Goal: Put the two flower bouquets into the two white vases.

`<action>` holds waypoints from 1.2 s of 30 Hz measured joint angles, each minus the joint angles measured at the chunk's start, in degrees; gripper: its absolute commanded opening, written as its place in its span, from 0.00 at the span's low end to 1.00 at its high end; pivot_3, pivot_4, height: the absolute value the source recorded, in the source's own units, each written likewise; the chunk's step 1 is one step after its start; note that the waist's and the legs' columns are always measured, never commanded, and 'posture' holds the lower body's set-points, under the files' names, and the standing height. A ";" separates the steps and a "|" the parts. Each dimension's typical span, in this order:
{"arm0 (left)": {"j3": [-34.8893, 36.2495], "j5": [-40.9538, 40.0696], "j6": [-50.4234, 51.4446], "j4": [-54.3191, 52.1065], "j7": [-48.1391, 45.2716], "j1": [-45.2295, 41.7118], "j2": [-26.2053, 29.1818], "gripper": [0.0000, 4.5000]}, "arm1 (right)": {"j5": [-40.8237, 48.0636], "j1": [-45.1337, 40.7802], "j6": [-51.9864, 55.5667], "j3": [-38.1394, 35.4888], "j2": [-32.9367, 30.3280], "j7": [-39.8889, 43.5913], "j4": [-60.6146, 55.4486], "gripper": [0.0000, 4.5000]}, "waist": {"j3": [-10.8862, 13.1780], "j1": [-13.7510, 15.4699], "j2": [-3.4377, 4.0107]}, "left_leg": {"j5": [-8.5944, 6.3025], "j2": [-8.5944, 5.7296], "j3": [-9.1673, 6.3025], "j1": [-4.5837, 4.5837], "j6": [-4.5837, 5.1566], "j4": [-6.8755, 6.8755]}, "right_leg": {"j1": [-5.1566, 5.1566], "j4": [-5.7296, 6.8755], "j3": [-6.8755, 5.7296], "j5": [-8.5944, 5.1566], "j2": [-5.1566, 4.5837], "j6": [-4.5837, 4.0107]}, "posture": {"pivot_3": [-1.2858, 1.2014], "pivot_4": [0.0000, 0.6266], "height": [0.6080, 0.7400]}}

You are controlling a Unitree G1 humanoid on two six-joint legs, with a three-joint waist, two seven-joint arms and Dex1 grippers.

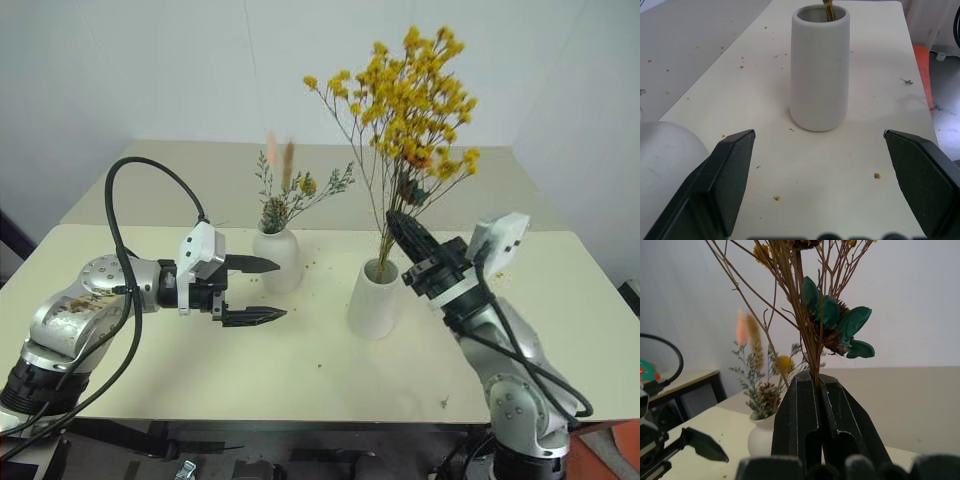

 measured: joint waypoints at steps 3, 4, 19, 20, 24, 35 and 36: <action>0.00 -0.01 -0.01 -0.21 0.14 0.00 -0.02 1.00 | -2.60 1.61 -4.19 1.46 1.01 1.53 0.02 0.01 | 0.00 -0.01 0.00 | 0.00 0.01 0.00 0.02 0.00 0.00 | 0.00 0.00 -0.01 0.00 0.02 0.00 | 0.52 0.24 1.00; 0.00 -0.01 -0.01 -0.21 0.15 0.00 -0.02 1.00 | -3.25 2.11 -5.05 1.84 1.45 2.02 0.08 0.01 | 0.00 -0.04 0.00 | 0.00 0.01 0.00 0.01 0.00 0.00 | -0.01 0.01 0.00 0.00 0.02 0.00 | 0.52 0.24 1.00; 0.00 0.56 -1.57 -0.25 0.22 0.00 -0.02 1.00 | -6.02 7.23 -8.71 3.78 1.03 5.36 0.06 0.86 | 0.00 0.00 0.00 | 0.00 0.01 0.00 0.04 0.00 0.00 | 0.02 0.01 0.00 0.00 0.02 0.00 | 0.52 0.24 1.00; 0.00 0.56 -1.57 -0.25 0.21 0.00 -0.02 1.00 | -6.15 7.53 -8.71 3.77 0.63 5.32 0.06 0.92 | 0.00 -0.01 0.00 | 0.00 0.01 0.00 0.04 0.00 0.00 | 0.02 0.01 0.00 0.00 0.02 0.00 | 0.52 0.24 1.00; 0.00 0.56 -1.57 -0.25 -0.07 -0.01 0.03 1.00 | -6.51 8.81 -8.70 3.49 -1.06 5.10 -0.03 0.99 | 0.00 0.01 0.00 | 0.00 0.00 0.00 0.03 0.00 0.00 | 0.02 0.01 0.00 0.00 0.01 0.00 | 0.52 0.24 1.00; 0.07 0.56 -1.53 -0.26 -0.32 0.00 0.40 1.00 | -4.15 19.14 -8.70 -2.91 -6.60 8.51 -2.85 0.99 | -0.01 0.09 -0.01 | 0.00 0.00 0.00 0.05 0.00 0.02 | 0.07 0.00 0.00 -0.01 0.01 0.01 | 0.52 0.24 1.00; 0.08 0.39 -1.53 -0.28 -0.33 0.00 0.38 1.00 | -3.52 20.38 -8.80 -4.19 -7.64 9.88 -3.52 0.99 | -0.01 0.04 0.00 | 0.00 0.00 0.00 0.05 0.00 0.02 | 0.07 0.00 0.00 -0.01 0.02 0.01 | 0.52 0.24 1.00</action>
